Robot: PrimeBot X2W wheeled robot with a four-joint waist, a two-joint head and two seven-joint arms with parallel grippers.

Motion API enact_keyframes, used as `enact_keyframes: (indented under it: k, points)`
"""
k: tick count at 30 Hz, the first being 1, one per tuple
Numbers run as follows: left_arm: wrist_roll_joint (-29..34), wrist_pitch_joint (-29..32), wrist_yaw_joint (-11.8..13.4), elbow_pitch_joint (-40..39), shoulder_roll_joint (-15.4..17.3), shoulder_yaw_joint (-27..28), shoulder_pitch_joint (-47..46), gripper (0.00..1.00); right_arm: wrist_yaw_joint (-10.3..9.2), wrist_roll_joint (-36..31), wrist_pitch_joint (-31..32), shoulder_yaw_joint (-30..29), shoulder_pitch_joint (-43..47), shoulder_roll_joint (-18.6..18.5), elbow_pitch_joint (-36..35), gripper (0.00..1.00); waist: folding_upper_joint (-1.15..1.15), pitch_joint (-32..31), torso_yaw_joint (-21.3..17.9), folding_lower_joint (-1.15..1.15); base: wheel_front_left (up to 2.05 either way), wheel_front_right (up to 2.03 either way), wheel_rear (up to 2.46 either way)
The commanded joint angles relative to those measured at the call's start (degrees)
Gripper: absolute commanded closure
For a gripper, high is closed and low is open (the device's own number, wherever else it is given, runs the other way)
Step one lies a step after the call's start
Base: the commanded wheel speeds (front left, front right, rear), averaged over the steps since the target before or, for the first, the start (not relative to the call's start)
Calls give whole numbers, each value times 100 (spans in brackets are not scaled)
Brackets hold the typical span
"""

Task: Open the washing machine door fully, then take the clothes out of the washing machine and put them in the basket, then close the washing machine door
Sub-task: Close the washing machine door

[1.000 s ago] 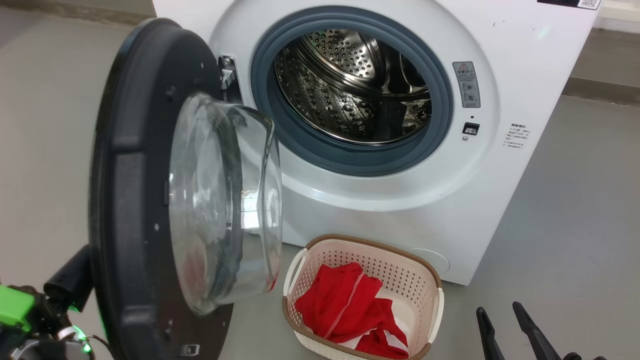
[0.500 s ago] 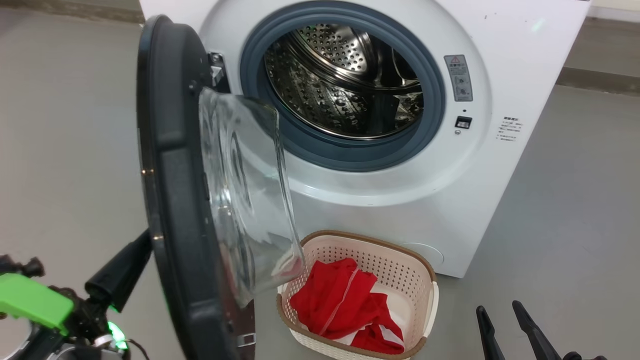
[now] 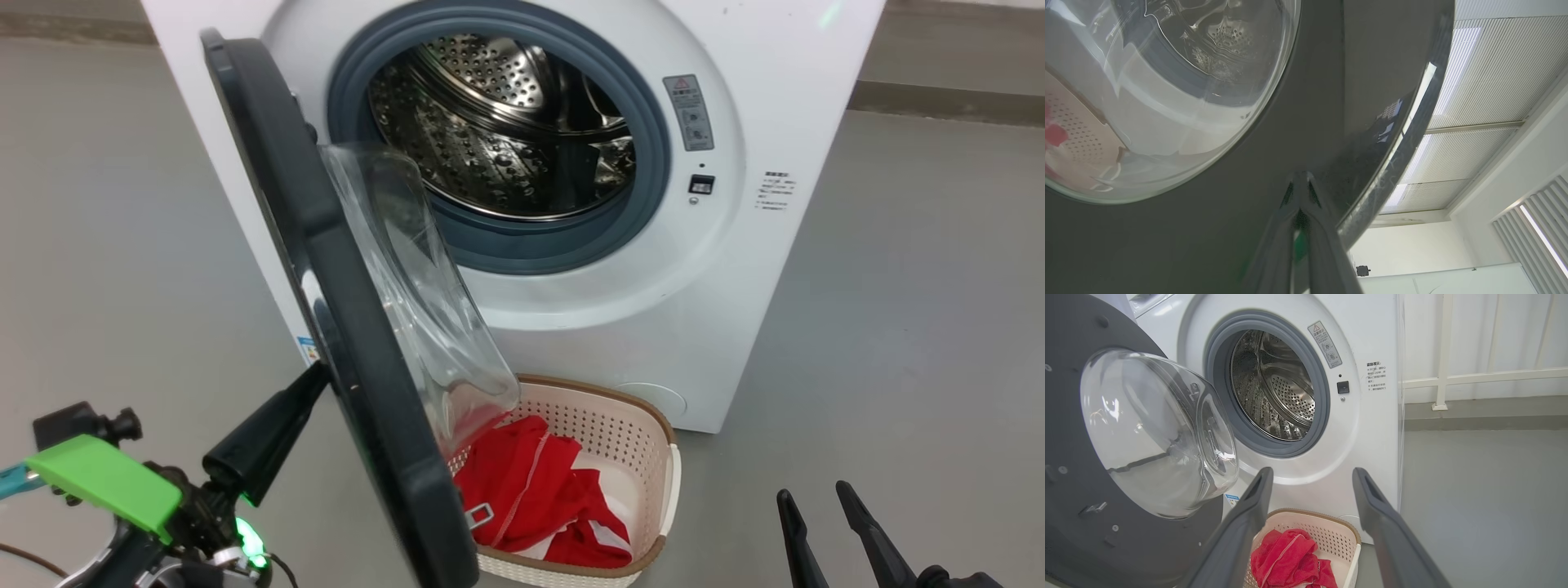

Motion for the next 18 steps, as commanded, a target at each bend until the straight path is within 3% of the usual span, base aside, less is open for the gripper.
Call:
enact_keyframes:
  k: [1, 18]
  points:
    - [-75, -5, -115, -203, 18, 73, -105, 100, 9, -11, -64, 144, -239, -71, -133, 0, 0, 20, -107, 0, 0, 0, 0]
    - [-425, -453, -363, 32, 17, -389, -236, 100, 9, -21, -66, 130, -268, -71, -139, 0, 0, 117, -488, 0, 0, 0, 0]
